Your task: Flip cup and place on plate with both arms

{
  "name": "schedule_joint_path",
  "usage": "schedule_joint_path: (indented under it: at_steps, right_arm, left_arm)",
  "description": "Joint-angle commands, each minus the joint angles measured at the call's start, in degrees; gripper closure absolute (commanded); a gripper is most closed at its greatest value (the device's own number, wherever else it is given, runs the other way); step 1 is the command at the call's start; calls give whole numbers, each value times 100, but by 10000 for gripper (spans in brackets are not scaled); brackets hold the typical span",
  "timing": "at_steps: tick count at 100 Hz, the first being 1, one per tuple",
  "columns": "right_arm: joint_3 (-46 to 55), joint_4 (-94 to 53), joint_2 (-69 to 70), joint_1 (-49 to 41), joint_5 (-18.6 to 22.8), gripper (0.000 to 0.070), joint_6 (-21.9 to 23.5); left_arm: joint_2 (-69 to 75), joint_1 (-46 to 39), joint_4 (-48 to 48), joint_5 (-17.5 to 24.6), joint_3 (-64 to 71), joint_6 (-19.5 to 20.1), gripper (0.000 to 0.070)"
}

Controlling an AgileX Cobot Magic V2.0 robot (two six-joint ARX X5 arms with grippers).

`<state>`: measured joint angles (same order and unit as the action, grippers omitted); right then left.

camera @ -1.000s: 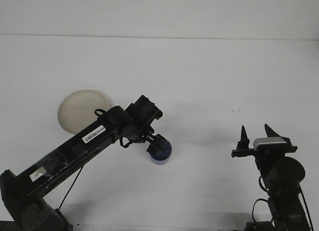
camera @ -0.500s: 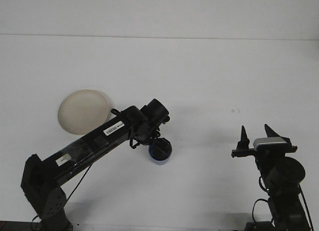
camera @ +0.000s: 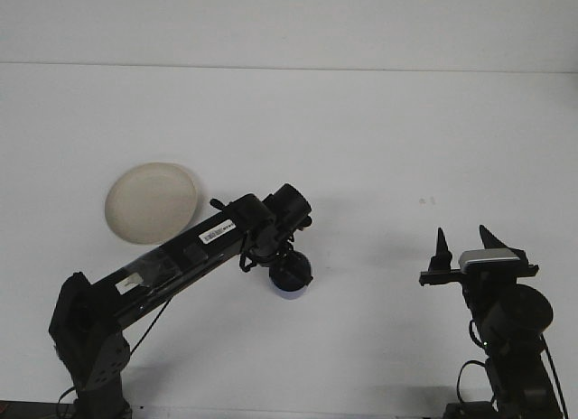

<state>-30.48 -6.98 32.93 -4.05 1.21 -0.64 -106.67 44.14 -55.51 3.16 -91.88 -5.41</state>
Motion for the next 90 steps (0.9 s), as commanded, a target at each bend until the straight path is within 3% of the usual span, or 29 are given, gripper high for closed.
schedule_joint_path:
  at_steps: [1,49,78,90]
  right_arm:
    - [-17,79,11,-9,-17,220,-24]
    - [-17,76,11,-9,-20,220,-24]
    - [-17,76,11,-9,-20,220,-24]
    - [-17,79,11,-9,-20,220,-26]
  left_arm:
    - [-125,59,-20,9,-140,136,697]
    - [-122,-9,-586,-4,-719,350,695]
    - [-118,-560,-1707,-1010,-2490,540,695]
    - [-59,-1102,-1720,-1049,-2942,538,695]
